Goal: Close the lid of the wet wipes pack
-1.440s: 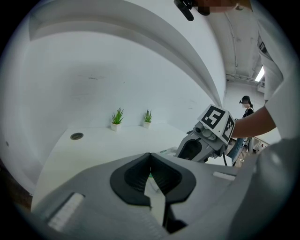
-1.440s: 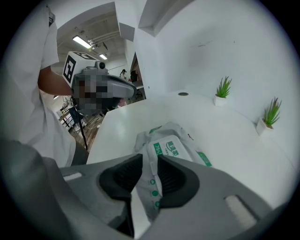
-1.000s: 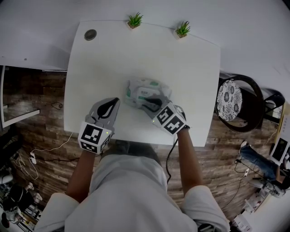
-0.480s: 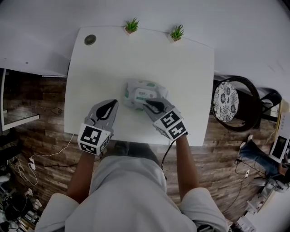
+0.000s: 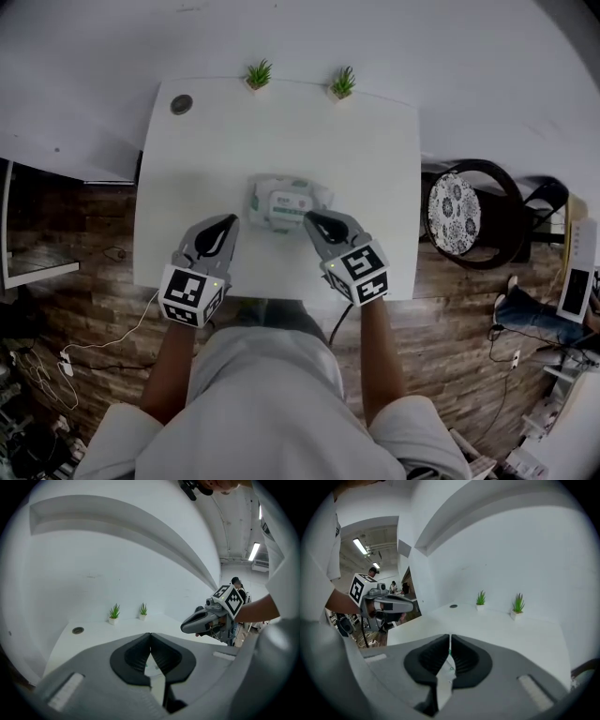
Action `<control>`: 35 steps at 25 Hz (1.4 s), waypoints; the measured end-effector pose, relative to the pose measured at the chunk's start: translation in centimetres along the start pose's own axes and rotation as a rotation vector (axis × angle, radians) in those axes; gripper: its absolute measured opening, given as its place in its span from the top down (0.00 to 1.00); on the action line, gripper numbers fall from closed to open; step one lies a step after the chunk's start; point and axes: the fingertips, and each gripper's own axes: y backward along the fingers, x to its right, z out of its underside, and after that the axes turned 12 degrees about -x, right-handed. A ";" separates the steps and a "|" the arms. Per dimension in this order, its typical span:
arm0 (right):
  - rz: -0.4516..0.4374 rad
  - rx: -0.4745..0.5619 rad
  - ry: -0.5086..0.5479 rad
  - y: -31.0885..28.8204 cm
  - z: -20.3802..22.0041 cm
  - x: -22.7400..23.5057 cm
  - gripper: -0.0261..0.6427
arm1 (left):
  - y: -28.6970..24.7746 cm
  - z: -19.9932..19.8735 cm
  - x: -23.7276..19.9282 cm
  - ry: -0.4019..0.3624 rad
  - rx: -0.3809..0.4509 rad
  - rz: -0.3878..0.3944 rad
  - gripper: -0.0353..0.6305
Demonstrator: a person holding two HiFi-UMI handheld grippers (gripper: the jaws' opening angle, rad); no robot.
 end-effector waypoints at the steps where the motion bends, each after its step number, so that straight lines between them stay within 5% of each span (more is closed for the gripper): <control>1: 0.016 0.006 -0.004 0.5 -0.1 0.0 0.94 | 0.3 -0.3 0.1 -0.004 0.009 0.000 0.93; 20: 0.264 0.264 -0.137 10.7 -1.7 -1.3 0.95 | 6.9 -4.9 1.3 -0.085 0.182 -0.027 0.93; 35: 0.479 0.350 -0.185 16.7 -0.7 -2.4 0.95 | 13.3 -7.8 -0.2 -0.142 0.309 -0.092 0.94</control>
